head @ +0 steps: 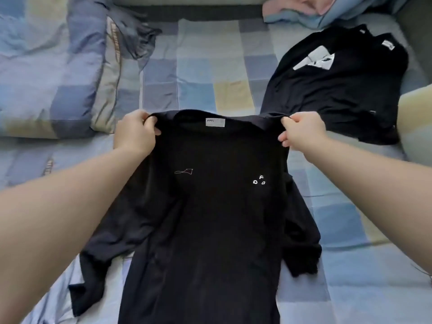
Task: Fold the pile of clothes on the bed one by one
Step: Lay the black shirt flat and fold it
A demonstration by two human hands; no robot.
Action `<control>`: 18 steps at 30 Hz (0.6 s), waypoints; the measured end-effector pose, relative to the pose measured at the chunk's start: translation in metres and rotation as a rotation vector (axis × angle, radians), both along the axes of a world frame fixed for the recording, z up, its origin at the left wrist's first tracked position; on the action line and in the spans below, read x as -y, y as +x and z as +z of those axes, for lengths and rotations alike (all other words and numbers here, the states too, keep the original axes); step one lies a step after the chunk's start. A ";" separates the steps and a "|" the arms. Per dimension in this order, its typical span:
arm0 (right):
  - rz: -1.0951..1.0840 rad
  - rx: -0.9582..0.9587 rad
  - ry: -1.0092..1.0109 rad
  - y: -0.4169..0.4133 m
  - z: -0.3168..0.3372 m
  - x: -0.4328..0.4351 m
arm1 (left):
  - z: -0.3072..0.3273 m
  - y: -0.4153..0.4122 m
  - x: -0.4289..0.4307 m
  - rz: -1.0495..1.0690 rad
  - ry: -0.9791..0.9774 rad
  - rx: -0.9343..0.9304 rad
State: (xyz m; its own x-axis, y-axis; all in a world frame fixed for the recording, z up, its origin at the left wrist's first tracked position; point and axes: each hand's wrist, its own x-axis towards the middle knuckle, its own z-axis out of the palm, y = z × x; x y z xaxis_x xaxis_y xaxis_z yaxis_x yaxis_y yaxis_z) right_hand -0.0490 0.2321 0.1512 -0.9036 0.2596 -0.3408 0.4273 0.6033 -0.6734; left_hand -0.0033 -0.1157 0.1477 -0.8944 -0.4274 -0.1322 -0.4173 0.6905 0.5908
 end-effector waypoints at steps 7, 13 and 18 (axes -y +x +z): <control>0.125 0.091 -0.213 -0.050 -0.156 -0.003 | -0.156 -0.046 -0.050 -0.106 0.083 0.071; 0.181 0.200 -0.034 0.004 -0.211 -0.090 | -0.202 0.003 -0.127 -0.414 -0.041 0.205; 0.143 0.310 0.197 0.032 -0.224 -0.184 | -0.221 0.018 -0.200 -0.678 -0.169 0.260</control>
State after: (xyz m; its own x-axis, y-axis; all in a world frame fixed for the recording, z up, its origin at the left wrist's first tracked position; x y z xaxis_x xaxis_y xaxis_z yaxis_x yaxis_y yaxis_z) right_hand -0.0174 0.4156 -0.0729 -0.7974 0.2259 -0.5596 0.4943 0.7765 -0.3909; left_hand 0.0144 0.0839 -0.0735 -0.9179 0.1738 -0.3567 0.0207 0.9188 0.3943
